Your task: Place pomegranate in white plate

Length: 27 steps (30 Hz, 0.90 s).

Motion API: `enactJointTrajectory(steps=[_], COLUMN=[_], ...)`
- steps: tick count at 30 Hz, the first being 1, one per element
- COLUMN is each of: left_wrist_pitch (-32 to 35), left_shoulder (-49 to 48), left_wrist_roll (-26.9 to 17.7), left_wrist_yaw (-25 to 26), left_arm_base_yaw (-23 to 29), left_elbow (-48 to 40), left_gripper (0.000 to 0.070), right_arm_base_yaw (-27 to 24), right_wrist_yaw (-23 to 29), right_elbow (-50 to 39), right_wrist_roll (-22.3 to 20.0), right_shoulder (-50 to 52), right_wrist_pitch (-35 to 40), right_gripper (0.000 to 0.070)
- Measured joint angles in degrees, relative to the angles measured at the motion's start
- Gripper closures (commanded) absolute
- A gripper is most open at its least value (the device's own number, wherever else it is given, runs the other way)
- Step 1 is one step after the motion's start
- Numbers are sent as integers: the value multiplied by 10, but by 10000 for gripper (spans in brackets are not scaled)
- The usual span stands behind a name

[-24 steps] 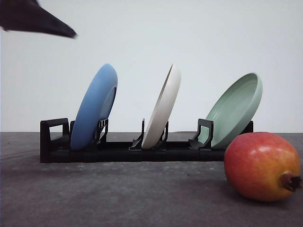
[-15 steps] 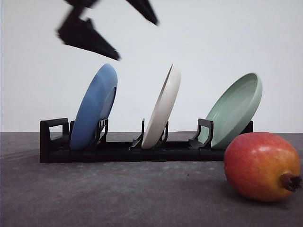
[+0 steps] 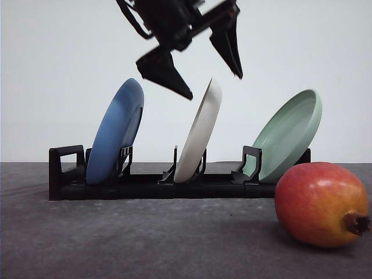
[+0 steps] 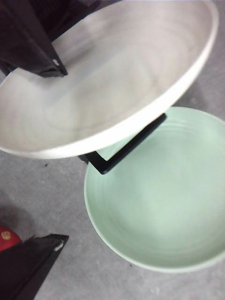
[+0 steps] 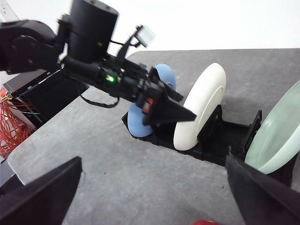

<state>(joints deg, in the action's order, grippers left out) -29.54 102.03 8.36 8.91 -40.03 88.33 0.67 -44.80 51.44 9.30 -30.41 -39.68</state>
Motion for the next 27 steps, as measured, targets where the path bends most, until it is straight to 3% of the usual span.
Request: enactJointTrajectory(steps=[3,6,10,12,15,27], left_wrist_pitch=[7,17,17,17,14,15], left_shoulder=[11,18,24,30,38,37], left_wrist_roll=[0,-1,-2,-2,-2,4], left_wrist_yaw=[0,0,0,0,0,-5], left_arm_base_yaw=[0,0,0,0,0,-3], left_elbow=[0,0,0,0,0,0], left_gripper=[85,202,244,374,700,693], right_arm_base_yaw=[0,0,0,0,0,0], right_wrist_yaw=[0,0,0,0,0,0], right_elbow=[0,0,0,0,0,0], right_wrist_roll=[0,0,0,0,0,0], right_shoulder=[0,0,0,0,0,0], right_wrist_pitch=[0,0,0,0,0,0], right_gripper=[75,75,75,75,75,75])
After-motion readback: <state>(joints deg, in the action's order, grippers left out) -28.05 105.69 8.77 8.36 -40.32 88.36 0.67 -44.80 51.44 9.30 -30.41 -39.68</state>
